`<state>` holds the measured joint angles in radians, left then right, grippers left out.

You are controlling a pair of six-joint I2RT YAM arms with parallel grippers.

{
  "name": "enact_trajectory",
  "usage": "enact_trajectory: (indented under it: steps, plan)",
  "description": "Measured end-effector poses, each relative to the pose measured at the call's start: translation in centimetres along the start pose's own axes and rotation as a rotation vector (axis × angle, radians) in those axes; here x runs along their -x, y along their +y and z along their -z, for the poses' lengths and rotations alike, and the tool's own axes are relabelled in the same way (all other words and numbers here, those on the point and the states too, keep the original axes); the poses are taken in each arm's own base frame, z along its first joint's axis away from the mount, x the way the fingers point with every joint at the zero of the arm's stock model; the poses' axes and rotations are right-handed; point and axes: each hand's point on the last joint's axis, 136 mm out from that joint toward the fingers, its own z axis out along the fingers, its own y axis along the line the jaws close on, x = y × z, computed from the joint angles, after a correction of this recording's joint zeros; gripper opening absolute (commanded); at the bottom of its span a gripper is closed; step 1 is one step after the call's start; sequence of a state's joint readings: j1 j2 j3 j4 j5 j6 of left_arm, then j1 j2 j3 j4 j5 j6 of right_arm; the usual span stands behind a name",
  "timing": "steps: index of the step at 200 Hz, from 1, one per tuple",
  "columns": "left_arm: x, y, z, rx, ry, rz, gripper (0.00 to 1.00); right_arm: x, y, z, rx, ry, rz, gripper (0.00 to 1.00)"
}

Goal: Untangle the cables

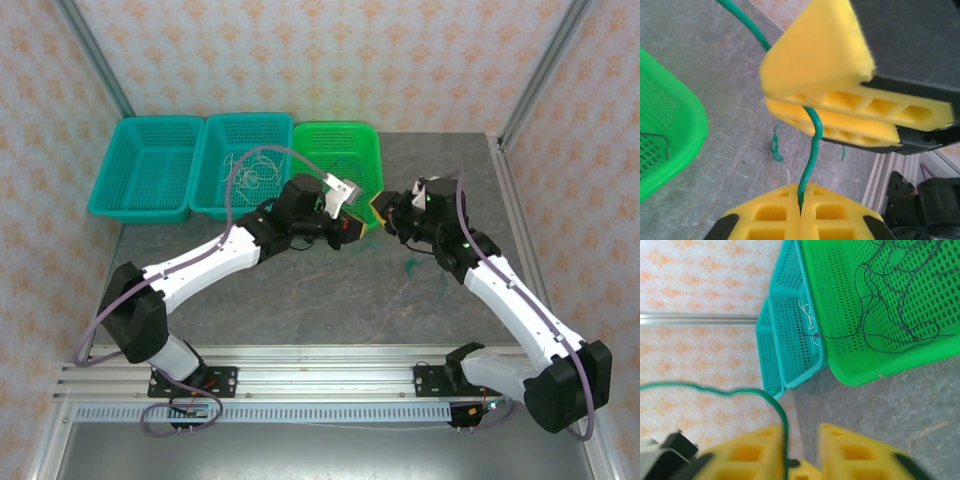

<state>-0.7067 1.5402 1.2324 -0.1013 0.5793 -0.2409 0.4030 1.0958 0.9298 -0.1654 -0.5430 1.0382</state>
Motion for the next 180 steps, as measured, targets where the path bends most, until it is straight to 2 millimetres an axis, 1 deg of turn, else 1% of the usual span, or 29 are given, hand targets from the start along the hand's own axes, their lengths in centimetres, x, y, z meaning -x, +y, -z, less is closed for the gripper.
enact_trajectory:
  steps: [9,14,20,32,36,46,56,72,73,84,92,95,100,104,107,114,119,125,138,148,153,156,159,163,180]
  plan:
    - [0.5,0.4,0.5,0.034,-0.019,-0.004,0.0,0.1,0.2,0.2,0.006,-0.008,0.029,0.48]
    - [0.7,0.6,0.8,0.054,-0.028,-0.006,0.0,0.2,0.4,0.5,0.012,-0.017,0.039,0.56]
    - [1.1,1.0,1.3,0.083,-0.043,-0.007,0.0,0.3,0.7,0.9,0.022,-0.032,0.055,0.62]
    - [2.2,2.1,2.6,0.145,-0.082,-0.005,0.0,0.4,1.4,2.2,0.05,-0.066,0.104,0.69]
    - [2.5,2.5,3.0,0.163,-0.092,-0.002,0.0,0.4,1.7,2.7,0.065,-0.079,0.128,0.7]
    - [3.6,4.3,4.4,0.233,-0.131,0.013,0.0,0.5,2.4,4.1,0.104,-0.115,0.161,0.74]
    - [4.9,6.2,5.9,0.297,-0.167,0.037,0.0,0.5,3.0,5.3,0.145,-0.149,0.199,0.75]
    - [7.1,10.5,9.0,0.42,-0.241,0.095,0.0,0.4,3.3,6.7,0.192,-0.195,0.243,0.77]
    - [7.3,11.0,9.4,0.435,-0.25,0.103,0.0,0.4,3.3,6.8,0.193,-0.196,0.243,0.77]
    - [8.4,14.3,12.1,0.525,-0.297,0.158,0.0,0.4,3.0,7.2,0.204,-0.214,0.262,0.78]
    - [9.2,16.6,14.0,0.587,-0.329,0.197,0.0,0.3,2.6,7.2,0.203,-0.219,0.269,0.79]
    - [9.5,17.8,15.1,0.62,-0.346,0.219,0.0,0.2,2.5,7.2,0.201,-0.219,0.272,0.79]
    - [10.0,19.1,16.2,0.654,-0.365,0.24,0.0,0.2,2.2,7.1,0.196,-0.218,0.274,0.79]
    - [10.3,20.5,17.5,0.692,-0.384,0.264,0.0,0.2,2.0,7.0,0.192,-0.219,0.277,0.8]
    - [10.5,21.2,18.0,0.71,-0.392,0.272,0.0,0.2,1.9,7.0,0.188,-0.219,0.279,0.8]
    - [11.0,23.5,20.1,0.773,-0.417,0.309,0.0,0.2,1.6,6.8,0.181,-0.217,0.282,0.8]
    - [11.4,24.7,21.2,0.803,-0.433,0.329,0.0,0.2,1.5,6.7,0.178,-0.216,0.285,0.8]
    - [11.6,26.6,22.8,0.849,-0.45,0.359,0.0,0.2,1.4,6.7,0.176,-0.215,0.289,0.8]
    - [11.7,30.1,25.5,0.933,-0.461,0.416,0.0,0.2,1.4,6.7,0.173,-0.216,0.3,0.8]
    - [11.5,32.8,27.3,0.989,-0.458,0.456,0.0,0.2,1.4,6.7,0.172,-0.218,0.306,0.81]
    - [11.5,33.9,28.0,1.009,-0.456,0.472,0.0,0.2,1.3,6.7,0.169,-0.219,0.311,0.81]
    - [11.4,34.9,28.6,1.03,-0.452,0.488,0.0,0.2,1.3,6.7,0.168,-0.219,0.311,0.81]
    - [11.3,35.4,29.0,1.04,-0.451,0.494,0.0,0.2,1.3,6.7,0.167,-0.219,0.314,0.81]
    - [11.1,36.6,29.7,1.064,-0.443,0.514,0.0,0.2,1.2,6.7,0.164,-0.22,0.317,0.81]
    - [10.0,40.6,31.5,1.122,-0.416,0.58,0.0,0.3,1.0,6.7,0.15,-0.224,0.324,0.81]
